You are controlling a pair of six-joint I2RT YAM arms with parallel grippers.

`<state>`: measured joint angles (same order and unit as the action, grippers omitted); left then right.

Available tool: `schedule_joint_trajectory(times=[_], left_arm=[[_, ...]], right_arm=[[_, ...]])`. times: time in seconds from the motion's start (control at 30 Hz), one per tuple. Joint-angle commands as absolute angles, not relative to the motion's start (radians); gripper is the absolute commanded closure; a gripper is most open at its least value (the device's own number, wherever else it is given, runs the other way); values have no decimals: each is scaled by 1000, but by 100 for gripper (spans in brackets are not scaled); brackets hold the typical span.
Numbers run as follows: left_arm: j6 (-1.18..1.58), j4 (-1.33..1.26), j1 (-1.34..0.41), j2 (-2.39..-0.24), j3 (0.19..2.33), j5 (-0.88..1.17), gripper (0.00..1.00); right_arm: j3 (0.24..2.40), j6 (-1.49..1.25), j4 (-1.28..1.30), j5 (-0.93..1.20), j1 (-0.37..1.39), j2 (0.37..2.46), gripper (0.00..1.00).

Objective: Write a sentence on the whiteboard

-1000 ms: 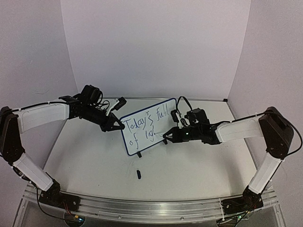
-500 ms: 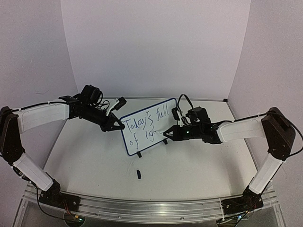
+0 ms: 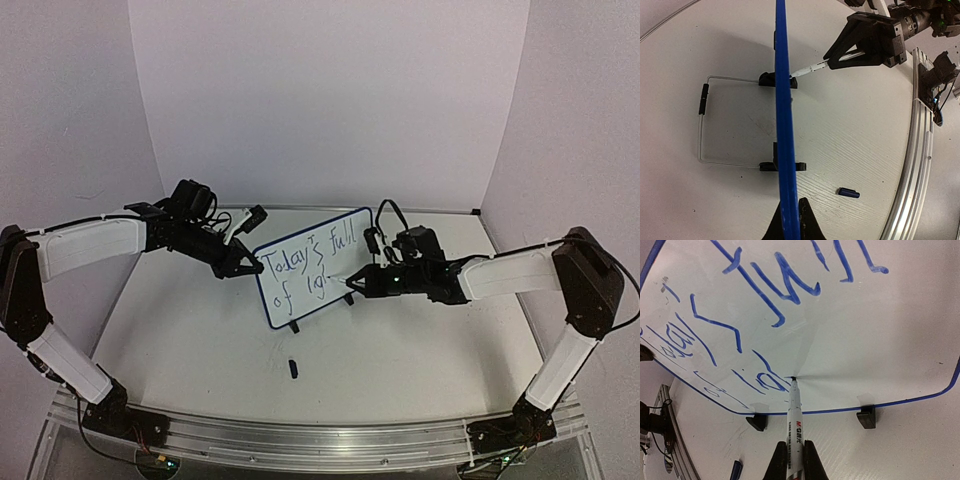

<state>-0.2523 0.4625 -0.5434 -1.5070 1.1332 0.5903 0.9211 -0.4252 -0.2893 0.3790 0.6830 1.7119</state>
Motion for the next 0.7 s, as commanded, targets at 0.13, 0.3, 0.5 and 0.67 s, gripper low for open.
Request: schedule_joint_trajectory(times=[0.13,0.3,0.5,0.67], left_arm=[[-272,547,-560,-1538,1139,563,100],[-272,545,-560,-1539,1138,566,100],[-271,545,-560,-1539,1138,565,100],[-271,545,-560,-1539,1139,566,100]], right_arm=[[915,-443,-314,350,676,1703,100],[906,-449,-314,365,677,1714,100],[896,-454,-314,367,676,1718,100],[891,-448,-314,387,676,1686,100]])
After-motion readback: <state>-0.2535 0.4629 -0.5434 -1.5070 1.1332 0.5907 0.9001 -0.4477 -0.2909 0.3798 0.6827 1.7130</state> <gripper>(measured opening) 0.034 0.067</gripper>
